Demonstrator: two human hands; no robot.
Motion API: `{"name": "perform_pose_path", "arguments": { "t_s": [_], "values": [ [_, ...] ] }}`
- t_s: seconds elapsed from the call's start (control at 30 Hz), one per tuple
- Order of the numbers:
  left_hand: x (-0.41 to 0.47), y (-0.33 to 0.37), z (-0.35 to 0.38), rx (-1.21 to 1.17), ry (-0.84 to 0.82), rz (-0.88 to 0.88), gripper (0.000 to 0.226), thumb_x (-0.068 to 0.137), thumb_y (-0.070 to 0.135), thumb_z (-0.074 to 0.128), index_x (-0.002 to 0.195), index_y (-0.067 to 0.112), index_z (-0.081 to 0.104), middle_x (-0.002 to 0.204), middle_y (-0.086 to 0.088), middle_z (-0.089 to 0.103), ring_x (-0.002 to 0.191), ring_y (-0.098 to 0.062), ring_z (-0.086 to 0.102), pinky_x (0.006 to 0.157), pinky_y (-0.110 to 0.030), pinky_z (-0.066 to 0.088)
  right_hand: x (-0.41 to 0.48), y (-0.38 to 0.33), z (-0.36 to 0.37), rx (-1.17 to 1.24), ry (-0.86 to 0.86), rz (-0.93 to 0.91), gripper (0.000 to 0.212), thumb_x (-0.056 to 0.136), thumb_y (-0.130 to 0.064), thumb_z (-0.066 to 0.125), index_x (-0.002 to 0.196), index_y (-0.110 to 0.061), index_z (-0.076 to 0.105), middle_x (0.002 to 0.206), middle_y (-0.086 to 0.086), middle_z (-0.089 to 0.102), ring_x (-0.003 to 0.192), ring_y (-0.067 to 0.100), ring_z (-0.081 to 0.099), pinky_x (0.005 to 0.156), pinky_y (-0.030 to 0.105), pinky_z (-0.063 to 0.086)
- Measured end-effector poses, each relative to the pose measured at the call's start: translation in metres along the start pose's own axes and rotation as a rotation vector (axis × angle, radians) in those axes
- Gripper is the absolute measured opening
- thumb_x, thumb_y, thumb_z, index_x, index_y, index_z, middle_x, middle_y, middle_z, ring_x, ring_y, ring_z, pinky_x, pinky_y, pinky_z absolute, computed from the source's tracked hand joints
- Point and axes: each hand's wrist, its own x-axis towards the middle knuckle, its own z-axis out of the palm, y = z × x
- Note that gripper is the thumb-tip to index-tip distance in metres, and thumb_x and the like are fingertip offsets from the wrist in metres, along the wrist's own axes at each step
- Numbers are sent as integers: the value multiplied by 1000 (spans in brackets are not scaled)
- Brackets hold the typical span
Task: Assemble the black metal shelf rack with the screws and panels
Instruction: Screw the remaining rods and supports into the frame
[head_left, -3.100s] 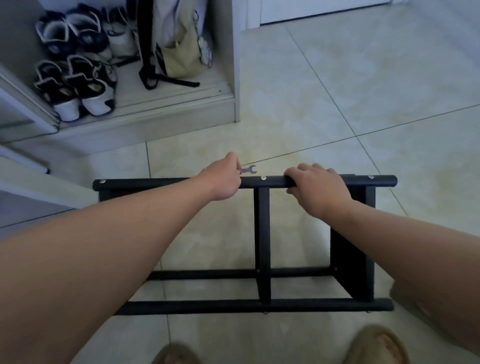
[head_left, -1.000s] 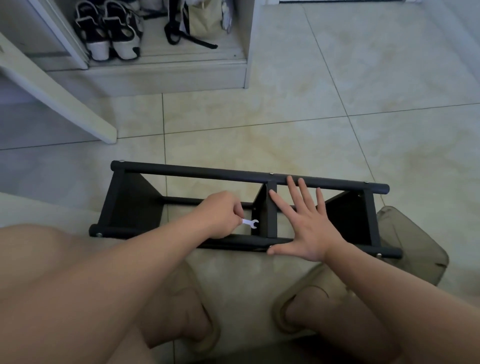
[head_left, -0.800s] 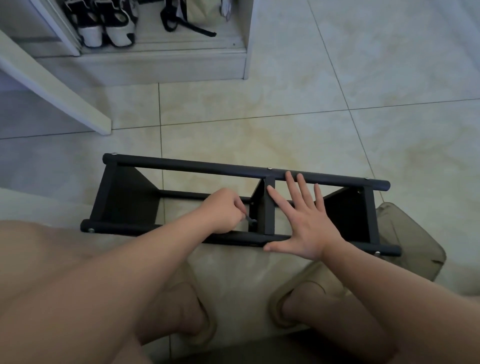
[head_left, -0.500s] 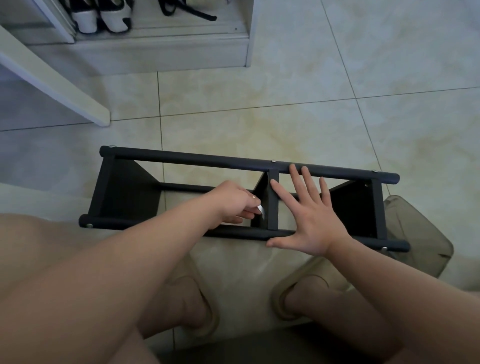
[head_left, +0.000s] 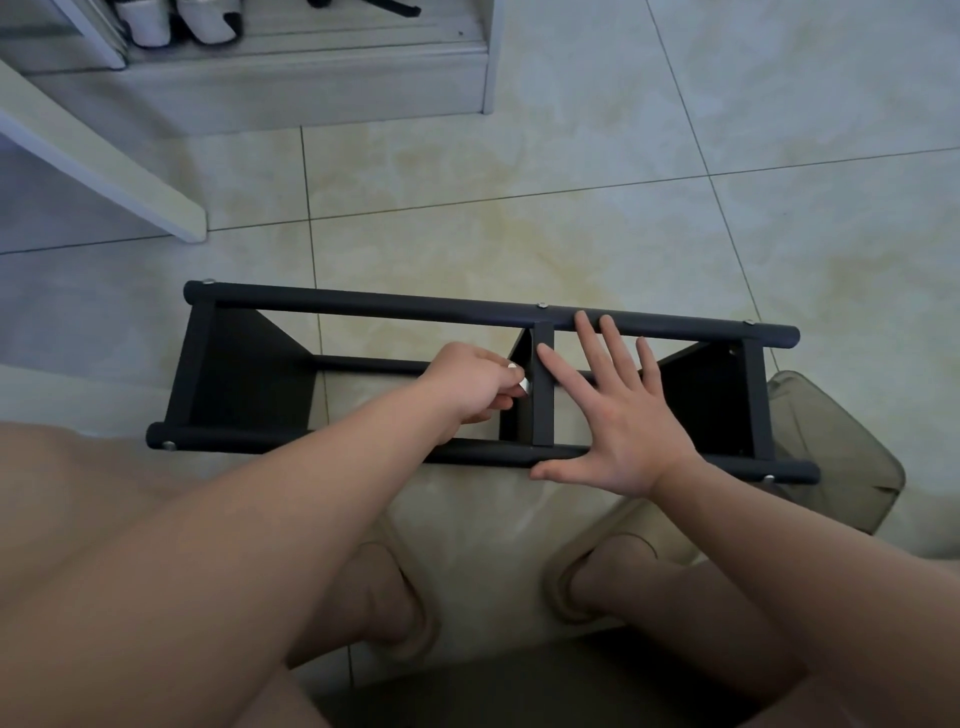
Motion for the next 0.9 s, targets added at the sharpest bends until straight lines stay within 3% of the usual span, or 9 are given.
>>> {"name": "perform_pose_path", "arguments": {
  "t_s": [0.27, 0.5, 0.9],
  "values": [
    [-3, 1, -1, 143, -28, 35, 18, 96, 25, 63, 109, 14, 67, 88, 1, 75, 76, -9, 66, 71, -25, 49, 0, 0, 0, -8, -8, 4, 119, 66, -101, 36, 161, -41, -4, 169, 4, -22, 155, 29, -23, 124, 62, -4],
    [-3, 2, -1, 4, -30, -25, 4, 96, 24, 65, 97, 20, 65, 90, 1, 77, 82, -11, 69, 71, -26, 50, 0, 0, 0, -10, -2, 3, 119, 66, -101, 36, 161, -40, -2, 169, 4, -22, 155, 29, -23, 123, 62, -2],
    [-5, 0, 6, 84, -85, -75, 8, 100, 18, 57, 97, 14, 63, 82, 1, 72, 77, -12, 66, 77, -26, 50, -1, 0, 1, 11, 6, 1, 119, 66, -100, 39, 161, -41, -1, 169, 5, -19, 155, 30, -21, 124, 61, -2]
  ]
}}
